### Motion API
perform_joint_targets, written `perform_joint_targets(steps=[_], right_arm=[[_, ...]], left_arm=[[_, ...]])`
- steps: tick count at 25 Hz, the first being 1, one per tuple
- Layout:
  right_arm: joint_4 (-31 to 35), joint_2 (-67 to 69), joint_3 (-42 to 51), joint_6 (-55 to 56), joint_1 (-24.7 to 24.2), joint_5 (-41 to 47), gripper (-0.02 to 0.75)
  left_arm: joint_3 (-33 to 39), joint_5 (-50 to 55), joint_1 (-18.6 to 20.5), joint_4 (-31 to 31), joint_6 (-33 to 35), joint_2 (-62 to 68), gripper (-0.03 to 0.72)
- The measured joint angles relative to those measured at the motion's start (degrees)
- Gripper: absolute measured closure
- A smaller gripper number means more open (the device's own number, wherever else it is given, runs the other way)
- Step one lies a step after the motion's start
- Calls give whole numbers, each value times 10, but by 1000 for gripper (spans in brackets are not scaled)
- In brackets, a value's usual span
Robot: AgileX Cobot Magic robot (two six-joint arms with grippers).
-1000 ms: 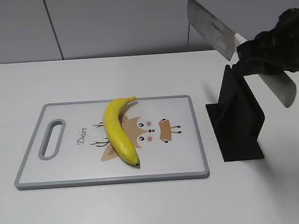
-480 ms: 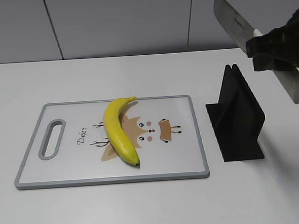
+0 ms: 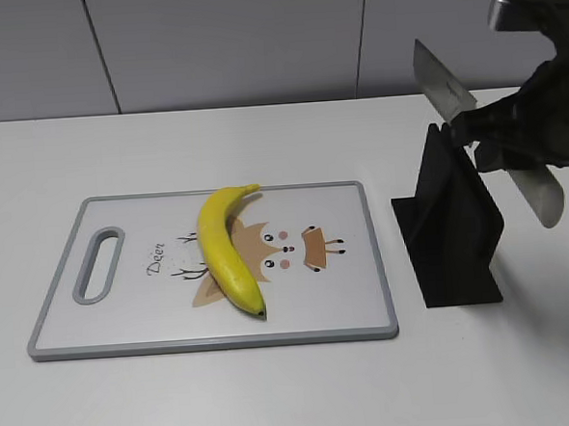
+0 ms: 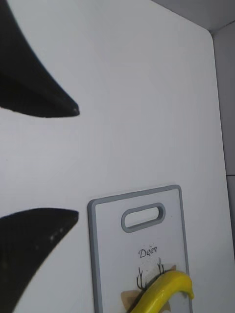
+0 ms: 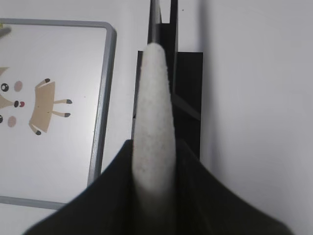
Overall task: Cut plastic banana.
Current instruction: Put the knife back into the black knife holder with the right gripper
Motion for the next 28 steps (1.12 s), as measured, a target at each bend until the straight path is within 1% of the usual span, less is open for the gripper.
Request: perform_joint_targets(steps=[5,12,24,25,26,28], right_arm=[[-2,31,0,8,0,-3,561],[-22,41,0,26,0,-3,561],[-14,56,0,28,0,6,560],[-12,56,0,28,0,7,547],[-7,56,0,27,0,9,505],[3,56,0,22,0,20,383]], left_arm=[[0,0,0,0,0,0,113],[0,0,0,0,0,0,113],[0,-1,0,0,0,0,114],[0,-1,0,0,0,0,114],[0,-1,0,0,0,0,114],[0,-1,0,0,0,0,114]])
